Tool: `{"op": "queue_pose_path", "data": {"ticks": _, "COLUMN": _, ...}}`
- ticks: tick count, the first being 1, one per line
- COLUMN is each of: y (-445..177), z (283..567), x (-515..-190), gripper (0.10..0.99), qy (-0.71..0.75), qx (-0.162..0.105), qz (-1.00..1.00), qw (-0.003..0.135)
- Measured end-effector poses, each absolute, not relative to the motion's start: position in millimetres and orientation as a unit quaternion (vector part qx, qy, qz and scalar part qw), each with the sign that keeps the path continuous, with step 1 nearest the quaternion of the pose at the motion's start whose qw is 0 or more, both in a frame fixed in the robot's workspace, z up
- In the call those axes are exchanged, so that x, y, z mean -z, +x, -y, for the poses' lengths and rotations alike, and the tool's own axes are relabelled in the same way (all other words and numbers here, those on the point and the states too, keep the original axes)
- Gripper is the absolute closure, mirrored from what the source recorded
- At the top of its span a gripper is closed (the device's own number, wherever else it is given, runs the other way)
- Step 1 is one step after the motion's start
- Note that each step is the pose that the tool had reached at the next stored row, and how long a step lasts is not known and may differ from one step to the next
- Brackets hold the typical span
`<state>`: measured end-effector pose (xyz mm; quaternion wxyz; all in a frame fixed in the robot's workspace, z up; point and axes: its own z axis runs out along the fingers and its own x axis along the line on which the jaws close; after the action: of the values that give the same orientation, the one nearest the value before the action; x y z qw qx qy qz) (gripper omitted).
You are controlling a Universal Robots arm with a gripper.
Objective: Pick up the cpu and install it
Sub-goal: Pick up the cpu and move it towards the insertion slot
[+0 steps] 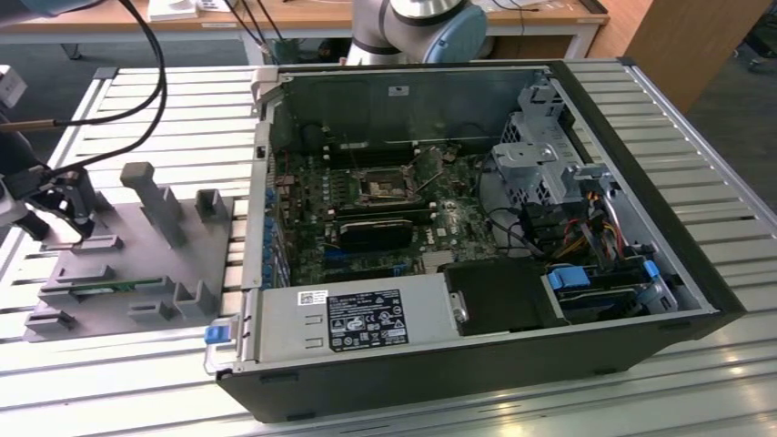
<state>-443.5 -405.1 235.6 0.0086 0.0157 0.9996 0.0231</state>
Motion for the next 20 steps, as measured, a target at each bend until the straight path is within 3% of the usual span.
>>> {"op": "queue_pose_path", "data": {"ticks": 20, "y": -444, "z": 404, "x": -248, "gripper": 0.545, "qy": 0.016, "qx": -0.023, "qz": -1.000, "qw": 0.009}}
